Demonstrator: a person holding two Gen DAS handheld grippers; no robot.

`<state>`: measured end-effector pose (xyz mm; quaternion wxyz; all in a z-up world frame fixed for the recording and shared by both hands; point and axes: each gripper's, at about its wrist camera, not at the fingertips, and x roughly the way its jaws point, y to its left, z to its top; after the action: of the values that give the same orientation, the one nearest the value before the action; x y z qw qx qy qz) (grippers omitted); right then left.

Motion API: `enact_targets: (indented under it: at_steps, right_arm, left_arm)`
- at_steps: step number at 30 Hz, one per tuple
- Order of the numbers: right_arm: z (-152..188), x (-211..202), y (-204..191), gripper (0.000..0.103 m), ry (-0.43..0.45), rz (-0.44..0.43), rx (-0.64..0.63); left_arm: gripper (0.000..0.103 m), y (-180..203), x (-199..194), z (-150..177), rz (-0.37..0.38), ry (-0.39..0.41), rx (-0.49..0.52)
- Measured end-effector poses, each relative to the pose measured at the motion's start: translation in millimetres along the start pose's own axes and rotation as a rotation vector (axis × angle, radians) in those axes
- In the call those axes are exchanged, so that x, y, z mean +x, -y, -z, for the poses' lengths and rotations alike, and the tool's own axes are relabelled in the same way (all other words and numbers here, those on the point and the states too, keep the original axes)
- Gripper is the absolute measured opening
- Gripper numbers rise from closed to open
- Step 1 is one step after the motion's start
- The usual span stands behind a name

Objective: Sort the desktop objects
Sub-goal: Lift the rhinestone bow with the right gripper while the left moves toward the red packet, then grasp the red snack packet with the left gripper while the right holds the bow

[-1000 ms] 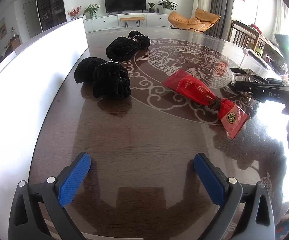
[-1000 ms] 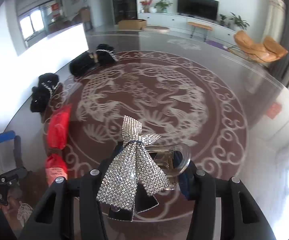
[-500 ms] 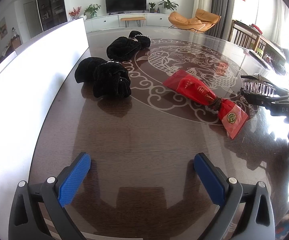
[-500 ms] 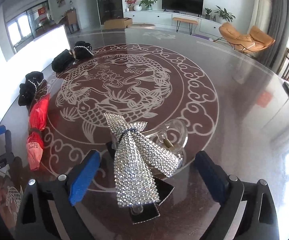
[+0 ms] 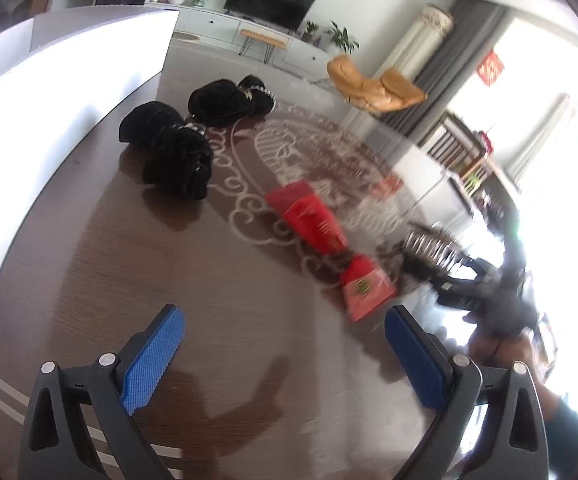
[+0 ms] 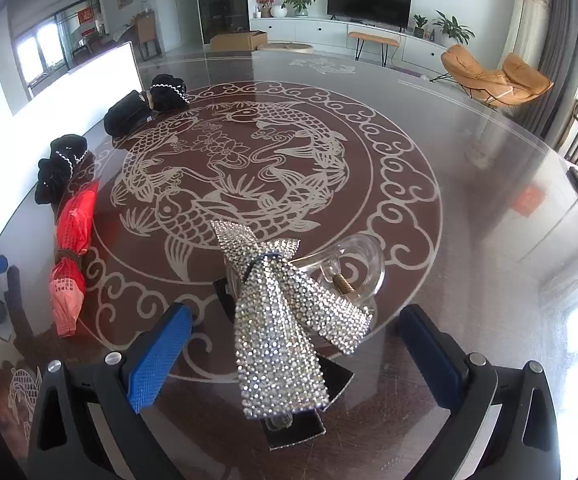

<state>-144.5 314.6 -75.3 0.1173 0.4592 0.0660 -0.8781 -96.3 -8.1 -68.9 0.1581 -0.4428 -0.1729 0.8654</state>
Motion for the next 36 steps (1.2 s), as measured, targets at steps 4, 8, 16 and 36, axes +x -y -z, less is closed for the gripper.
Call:
enact_targets:
  at_steps: [4, 8, 16, 36]
  right_arm:
    - [0, 0, 0, 0.103, 0.000, 0.000, 0.000]
    - [0, 0, 0, 0.103, 0.000, -0.001, 0.000]
    - [-1, -1, 0, 0.103, 0.002, -0.005, 0.003]
    - [-1, -1, 0, 0.103, 0.000, 0.000, -0.001]
  left_arm:
    - [0.101, 44, 25, -22, -0.140, 0.009, 0.097]
    - [0.101, 67, 66, -42, -0.246, -0.018, 0.099]
    - [0.092, 78, 97, -28, -0.395, -0.079, 0.252]
    - [0.023, 38, 41, 9, -0.273, -0.015, 0.321]
